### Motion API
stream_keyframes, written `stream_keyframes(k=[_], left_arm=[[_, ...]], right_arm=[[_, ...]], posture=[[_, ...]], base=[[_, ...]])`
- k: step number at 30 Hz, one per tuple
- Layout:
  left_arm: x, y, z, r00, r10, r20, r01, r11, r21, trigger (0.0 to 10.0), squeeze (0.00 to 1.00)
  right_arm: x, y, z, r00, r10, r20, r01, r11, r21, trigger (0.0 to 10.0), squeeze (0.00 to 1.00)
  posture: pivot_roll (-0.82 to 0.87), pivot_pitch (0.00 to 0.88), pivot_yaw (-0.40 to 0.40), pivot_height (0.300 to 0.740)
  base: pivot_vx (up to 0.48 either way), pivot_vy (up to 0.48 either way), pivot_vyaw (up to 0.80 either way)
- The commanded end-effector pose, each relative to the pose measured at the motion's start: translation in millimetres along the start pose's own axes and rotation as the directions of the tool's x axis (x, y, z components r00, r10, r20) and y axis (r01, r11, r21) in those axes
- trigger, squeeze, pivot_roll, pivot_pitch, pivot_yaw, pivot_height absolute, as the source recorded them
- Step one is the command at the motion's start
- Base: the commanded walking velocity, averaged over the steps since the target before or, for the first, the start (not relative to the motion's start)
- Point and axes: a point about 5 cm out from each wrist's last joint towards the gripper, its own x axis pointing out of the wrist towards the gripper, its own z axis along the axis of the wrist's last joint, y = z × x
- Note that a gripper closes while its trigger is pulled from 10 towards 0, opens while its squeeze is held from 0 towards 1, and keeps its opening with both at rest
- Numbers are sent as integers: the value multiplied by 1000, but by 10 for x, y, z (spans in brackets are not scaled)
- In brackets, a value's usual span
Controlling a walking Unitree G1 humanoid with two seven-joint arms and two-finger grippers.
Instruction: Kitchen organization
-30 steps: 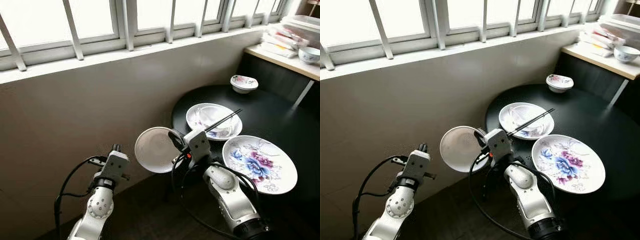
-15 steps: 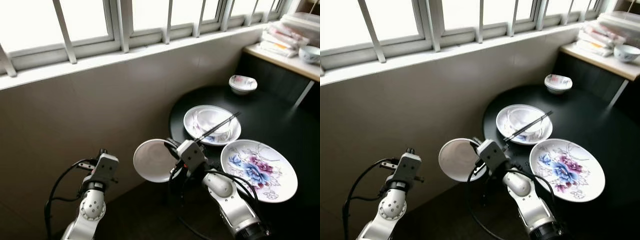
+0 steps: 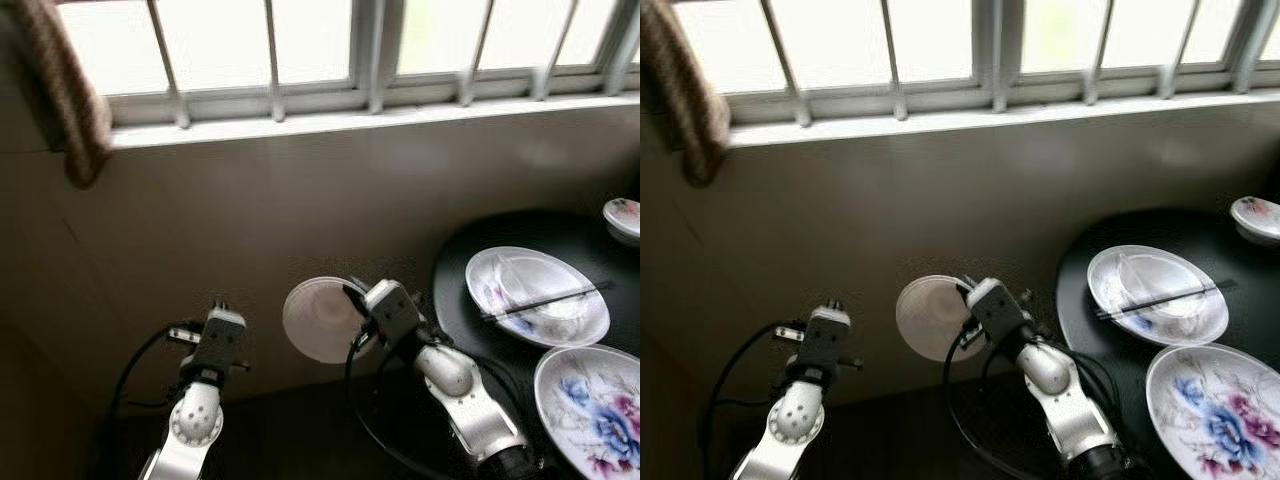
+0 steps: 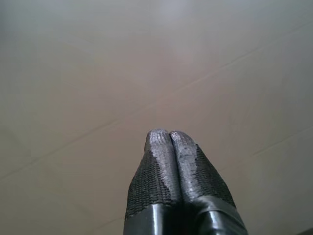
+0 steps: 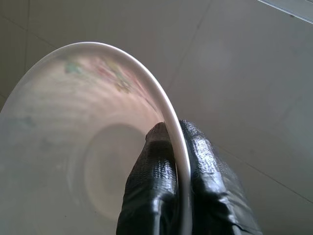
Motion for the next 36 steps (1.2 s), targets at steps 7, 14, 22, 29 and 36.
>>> stream_keyframes(k=[7,14,22,29,36], left_arm=[[20,87,78,998,17,57,-18,1000,15,10000,0],[44,125,211,991,47,123,-44,999,-20,10000,0],[125,259,480,967,114,228,-102,993,-61,10000,0],[169,373,655,942,162,294,-139,985,-98,10000,0],[171,368,689,942,155,299,-131,986,-98,10000,0]], right_arm=[[87,-72,51,997,-72,13,71,996,55,0,0],[142,-197,163,986,-152,63,150,988,42,0,0],[240,-281,373,968,-197,153,197,980,18,0,0],[382,-319,623,942,-224,251,231,973,-1,0,0],[415,-350,714,931,-228,284,239,971,-4,0,0]], posture=[[-54,0,-26,740],[-53,0,-28,740],[-51,0,-30,740],[-44,0,-28,740],[-41,0,-27,740]], base=[[0,0,800],[0,0,800],[0,0,800],[202,0,800],[385,0,800]])
